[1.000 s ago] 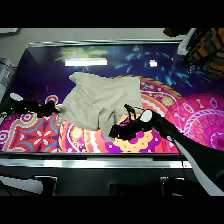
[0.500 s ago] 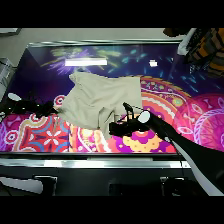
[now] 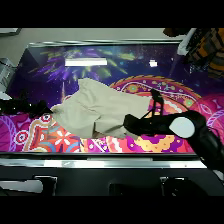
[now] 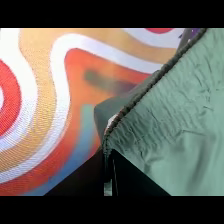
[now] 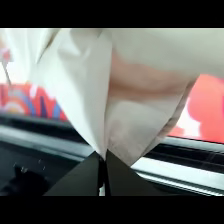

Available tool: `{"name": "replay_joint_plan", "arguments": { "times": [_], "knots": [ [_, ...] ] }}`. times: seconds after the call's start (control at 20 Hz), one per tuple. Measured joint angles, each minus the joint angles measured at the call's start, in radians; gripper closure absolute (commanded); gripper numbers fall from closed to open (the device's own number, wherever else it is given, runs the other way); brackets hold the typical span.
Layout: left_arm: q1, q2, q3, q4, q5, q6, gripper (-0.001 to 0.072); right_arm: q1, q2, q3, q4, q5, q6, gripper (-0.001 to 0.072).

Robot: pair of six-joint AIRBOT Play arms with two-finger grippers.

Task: Fold the clothes and pants, and hang the long-sleeved shirts on hangers.

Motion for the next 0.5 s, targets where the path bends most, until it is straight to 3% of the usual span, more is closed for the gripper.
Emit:
{"name": "replay_joint_plan", "arguments": {
  "times": [0.25, 0.35, 0.5],
  "knots": [
    [-0.012, 0.006, 0.0, 0.0, -0.013, -0.004, 0.0685, -0.053, -0.018, 0.046, -0.267, 0.081, 0.219, 0.0692],
    [-0.016, 0.006, 0.0, -0.001, -0.011, -0.004, 0.0684, -0.152, -0.074, 0.052, -0.275, 0.071, 0.227, 0.0692],
    [-0.029, 0.006, 0.0, -0.001, 0.013, -0.004, 0.0684, -0.295, -0.182, 0.055, -0.17, -0.008, 0.131, 0.0692]
  ]
}}
